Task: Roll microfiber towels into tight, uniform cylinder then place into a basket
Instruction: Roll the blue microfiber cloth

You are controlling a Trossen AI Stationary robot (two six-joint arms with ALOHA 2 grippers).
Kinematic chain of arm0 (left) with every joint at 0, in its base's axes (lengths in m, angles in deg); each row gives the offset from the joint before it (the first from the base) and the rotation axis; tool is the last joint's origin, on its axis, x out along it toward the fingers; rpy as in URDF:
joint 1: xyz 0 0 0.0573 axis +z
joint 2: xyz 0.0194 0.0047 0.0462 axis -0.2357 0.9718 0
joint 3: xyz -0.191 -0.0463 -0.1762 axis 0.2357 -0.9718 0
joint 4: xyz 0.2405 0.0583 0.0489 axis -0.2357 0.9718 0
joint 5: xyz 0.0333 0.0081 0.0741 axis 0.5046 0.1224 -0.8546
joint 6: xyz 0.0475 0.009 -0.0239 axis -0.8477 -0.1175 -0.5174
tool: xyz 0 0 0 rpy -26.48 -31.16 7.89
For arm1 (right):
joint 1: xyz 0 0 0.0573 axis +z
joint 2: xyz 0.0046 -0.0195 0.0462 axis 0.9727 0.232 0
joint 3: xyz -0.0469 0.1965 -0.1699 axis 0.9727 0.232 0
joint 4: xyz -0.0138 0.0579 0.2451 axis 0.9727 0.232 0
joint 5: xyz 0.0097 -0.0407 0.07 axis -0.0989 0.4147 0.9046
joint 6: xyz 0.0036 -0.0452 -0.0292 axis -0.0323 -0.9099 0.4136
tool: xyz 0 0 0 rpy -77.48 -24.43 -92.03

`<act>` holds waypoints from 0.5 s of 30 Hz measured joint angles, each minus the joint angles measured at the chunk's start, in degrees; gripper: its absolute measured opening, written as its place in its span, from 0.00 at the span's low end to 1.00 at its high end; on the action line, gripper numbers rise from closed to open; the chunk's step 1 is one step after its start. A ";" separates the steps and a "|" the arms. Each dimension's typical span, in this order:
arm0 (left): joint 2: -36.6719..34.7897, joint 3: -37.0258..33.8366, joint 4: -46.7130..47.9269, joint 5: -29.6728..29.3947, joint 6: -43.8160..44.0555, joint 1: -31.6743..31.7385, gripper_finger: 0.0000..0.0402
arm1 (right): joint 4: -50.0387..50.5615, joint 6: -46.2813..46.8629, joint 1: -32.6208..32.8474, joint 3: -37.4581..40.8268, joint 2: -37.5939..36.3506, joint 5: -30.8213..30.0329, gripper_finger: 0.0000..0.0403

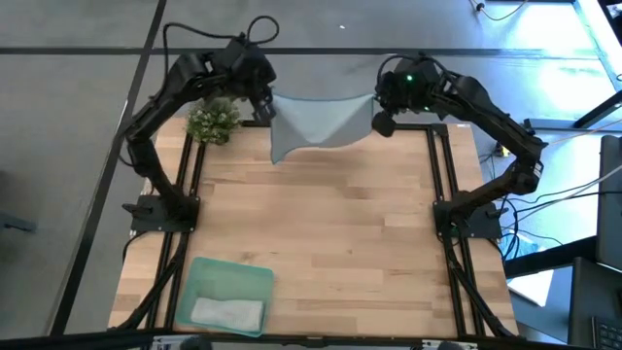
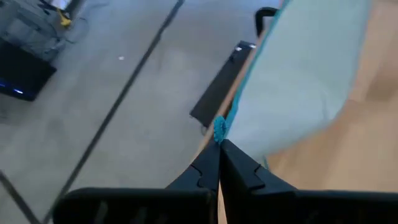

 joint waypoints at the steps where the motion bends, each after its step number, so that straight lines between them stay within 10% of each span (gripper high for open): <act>1: 0.56 0.00 -1.10 -0.01 -1.13 0.64 0.00 | -0.86 0.02 -0.66 0.96 0.00 -0.02 0.00; 15: 2.18 -2.10 5.13 15.45 -3.83 -5.59 0.00 | 18.19 11.26 5.19 2.89 -0.07 -0.02 0.00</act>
